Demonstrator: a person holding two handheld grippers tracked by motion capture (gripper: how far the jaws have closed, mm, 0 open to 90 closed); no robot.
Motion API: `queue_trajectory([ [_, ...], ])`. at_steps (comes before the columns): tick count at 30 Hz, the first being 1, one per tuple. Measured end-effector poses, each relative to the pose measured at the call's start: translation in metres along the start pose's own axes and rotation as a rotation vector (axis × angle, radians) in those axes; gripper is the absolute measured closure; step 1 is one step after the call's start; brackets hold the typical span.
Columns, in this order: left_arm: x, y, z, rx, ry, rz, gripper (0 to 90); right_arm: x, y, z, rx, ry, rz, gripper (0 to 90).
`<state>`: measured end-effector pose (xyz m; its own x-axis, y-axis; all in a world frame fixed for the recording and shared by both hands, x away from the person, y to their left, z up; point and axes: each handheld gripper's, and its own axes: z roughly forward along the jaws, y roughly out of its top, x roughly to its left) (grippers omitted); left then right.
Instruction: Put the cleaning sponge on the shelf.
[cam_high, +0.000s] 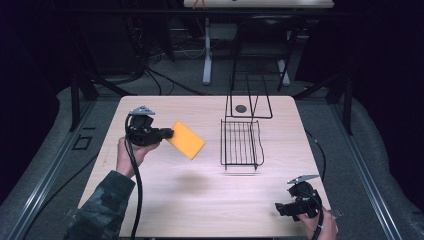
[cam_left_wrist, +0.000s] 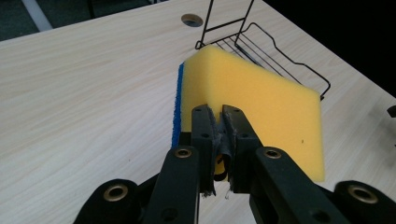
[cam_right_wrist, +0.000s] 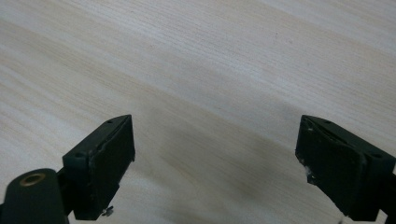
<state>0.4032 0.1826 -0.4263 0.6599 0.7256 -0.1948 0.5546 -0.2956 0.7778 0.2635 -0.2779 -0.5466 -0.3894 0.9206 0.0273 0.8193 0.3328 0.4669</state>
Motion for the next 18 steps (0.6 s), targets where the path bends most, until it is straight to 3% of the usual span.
queue_trajectory([
  [18,-0.019,0.020,0.029,-0.018,-0.074,-0.005,84.2,0.000,0.000,-0.001,-0.002,0.000,0.002,11.4],
])
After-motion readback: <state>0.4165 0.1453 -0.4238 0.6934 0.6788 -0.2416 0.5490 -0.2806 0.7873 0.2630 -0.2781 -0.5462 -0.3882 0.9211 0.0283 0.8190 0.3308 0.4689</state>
